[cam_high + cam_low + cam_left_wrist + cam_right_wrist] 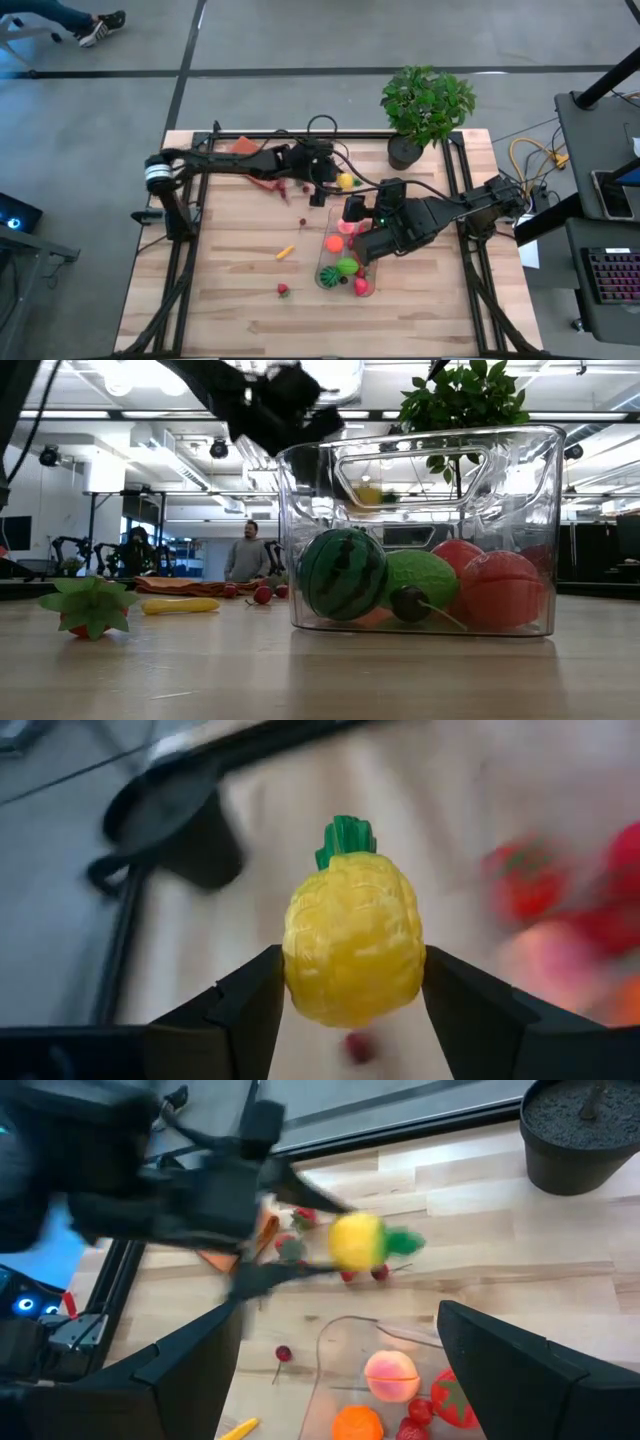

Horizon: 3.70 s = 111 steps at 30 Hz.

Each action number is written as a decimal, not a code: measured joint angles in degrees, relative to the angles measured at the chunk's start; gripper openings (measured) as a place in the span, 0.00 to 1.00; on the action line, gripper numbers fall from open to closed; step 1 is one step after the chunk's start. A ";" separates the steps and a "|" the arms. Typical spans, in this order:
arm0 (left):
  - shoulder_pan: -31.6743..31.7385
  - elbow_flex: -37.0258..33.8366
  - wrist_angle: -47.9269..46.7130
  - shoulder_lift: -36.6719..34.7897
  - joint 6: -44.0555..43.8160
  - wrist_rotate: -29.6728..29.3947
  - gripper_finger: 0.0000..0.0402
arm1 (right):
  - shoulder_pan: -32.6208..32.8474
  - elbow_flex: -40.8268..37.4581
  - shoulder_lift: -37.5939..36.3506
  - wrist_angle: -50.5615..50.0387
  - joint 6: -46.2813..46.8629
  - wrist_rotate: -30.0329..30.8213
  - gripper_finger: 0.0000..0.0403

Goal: Pick and placing Produce into tupperware
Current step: Put the pineapple into the transparent bin, then put the cherry into the transparent bin

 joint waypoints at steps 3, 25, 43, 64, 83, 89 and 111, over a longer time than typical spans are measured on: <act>-1.20 -0.07 -1.98 -3.50 -5.96 8.86 0.51 | 0.00 0.00 0.00 0.01 -0.16 0.03 0.81; -9.79 -1.58 -3.82 -1.09 -15.32 5.94 0.76 | 0.01 0.24 0.00 0.18 -0.71 -1.98 0.81; 6.88 1.37 -11.48 -2.13 -11.15 8.81 0.75 | 0.01 0.26 0.00 -0.01 -2.08 -2.16 0.81; 6.04 2.32 -1.33 13.84 -6.28 11.06 0.71 | 0.00 0.26 0.00 -0.02 -2.34 -3.94 0.81; 2.61 -10.55 -16.92 -22.21 -14.43 -0.40 0.71 | -11.12 -7.42 0.31 17.70 -17.60 -23.59 0.81; 1.64 -22.62 -16.45 -37.78 -22.62 -4.16 0.71 | -21.18 -12.49 0.31 22.75 -31.92 -31.06 0.81; 1.55 -38.18 -15.19 -55.28 -33.35 -8.99 0.71 | -34.70 -12.78 17.20 31.05 -93.98 -46.47 0.81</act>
